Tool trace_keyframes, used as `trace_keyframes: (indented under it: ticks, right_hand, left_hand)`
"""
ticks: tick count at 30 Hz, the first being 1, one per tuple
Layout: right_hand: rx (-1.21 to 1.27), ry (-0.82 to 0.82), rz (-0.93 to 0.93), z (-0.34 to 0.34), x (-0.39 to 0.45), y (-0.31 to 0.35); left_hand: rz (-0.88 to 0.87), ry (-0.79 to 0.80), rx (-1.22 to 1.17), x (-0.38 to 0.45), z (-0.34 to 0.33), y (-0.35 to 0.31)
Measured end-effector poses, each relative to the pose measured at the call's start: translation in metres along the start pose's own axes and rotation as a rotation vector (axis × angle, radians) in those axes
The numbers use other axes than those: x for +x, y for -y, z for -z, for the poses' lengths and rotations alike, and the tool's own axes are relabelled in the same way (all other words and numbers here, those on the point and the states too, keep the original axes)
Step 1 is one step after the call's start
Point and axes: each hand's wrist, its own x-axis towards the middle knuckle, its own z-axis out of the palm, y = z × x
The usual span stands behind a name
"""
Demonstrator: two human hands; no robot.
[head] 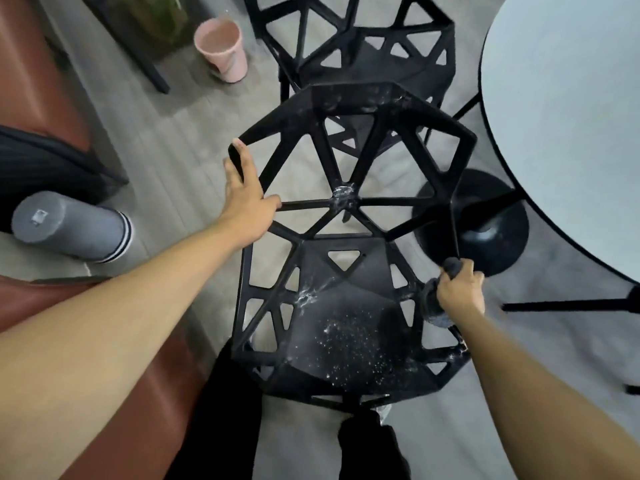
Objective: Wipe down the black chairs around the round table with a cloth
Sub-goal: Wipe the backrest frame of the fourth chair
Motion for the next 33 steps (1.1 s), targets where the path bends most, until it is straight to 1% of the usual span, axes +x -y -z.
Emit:
trace_keyframes:
  ticks: [3, 8, 13, 17, 21, 24, 28, 30, 33]
  right_hand:
    - [0.009, -0.056, -0.021, -0.009, -0.009, 0.01]
    - [0.061, -0.12, -0.152, -0.022, -0.026, 0.009]
    - [0.101, -0.204, -0.297, -0.033, -0.052, 0.002]
    - [0.064, -0.327, -0.312, -0.053, -0.067, -0.011]
    - [0.088, -0.421, -0.336, -0.068, -0.073, -0.025]
    - [0.113, -0.455, -0.371, -0.075, -0.078, -0.032]
    - [0.115, -0.496, -0.391, -0.089, -0.088, -0.032]
    - [0.132, -0.514, -0.401, -0.099, -0.098, -0.034]
    - [0.18, -0.567, -0.434, -0.121, -0.123, -0.038]
  left_hand:
    - [-0.067, -0.029, -0.009, 0.015, -0.001, 0.005]
    - [-0.225, 0.073, -0.019, 0.045, 0.0, 0.004]
    - [-0.444, 0.111, 0.051, 0.072, -0.004, -0.002]
    - [-0.589, 0.055, 0.033, 0.083, -0.019, 0.001]
    - [-0.629, 0.003, 0.017, 0.087, -0.045, -0.002]
    - [-0.668, -0.023, -0.006, 0.089, -0.06, -0.005]
    - [-0.783, -0.075, 0.053, 0.1, -0.063, 0.003]
    - [-0.816, -0.054, 0.062, 0.103, -0.062, 0.007]
    - [-0.796, 0.002, 0.089, 0.097, -0.065, 0.01]
